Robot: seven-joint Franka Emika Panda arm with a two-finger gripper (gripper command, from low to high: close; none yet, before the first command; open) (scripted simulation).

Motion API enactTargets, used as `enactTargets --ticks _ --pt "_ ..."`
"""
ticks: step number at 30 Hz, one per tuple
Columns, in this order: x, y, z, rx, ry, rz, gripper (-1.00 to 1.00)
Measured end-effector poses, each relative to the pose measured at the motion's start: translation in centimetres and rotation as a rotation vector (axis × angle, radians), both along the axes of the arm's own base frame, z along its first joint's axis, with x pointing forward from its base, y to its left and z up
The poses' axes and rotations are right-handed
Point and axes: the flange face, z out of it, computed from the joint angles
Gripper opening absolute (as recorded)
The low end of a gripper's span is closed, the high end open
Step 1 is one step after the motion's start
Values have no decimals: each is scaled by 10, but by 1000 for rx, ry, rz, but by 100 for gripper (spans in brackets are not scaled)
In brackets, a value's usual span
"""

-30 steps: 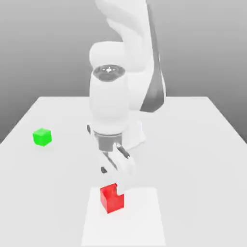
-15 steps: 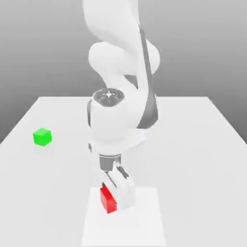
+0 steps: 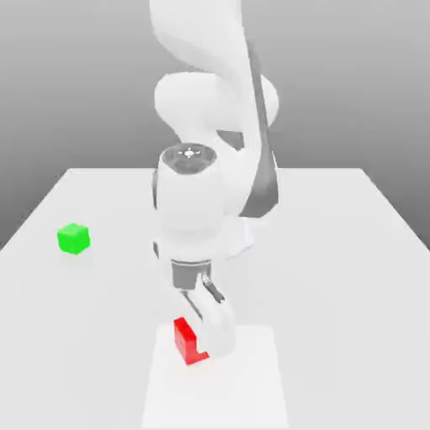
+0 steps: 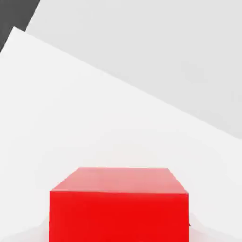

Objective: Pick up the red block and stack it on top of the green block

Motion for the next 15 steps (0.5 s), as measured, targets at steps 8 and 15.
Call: enactTargets --ticks 8,15 --pt "-7 0 22 -2 12 6 -100" --pt "-34 -83 29 -11 35 -273 -100"
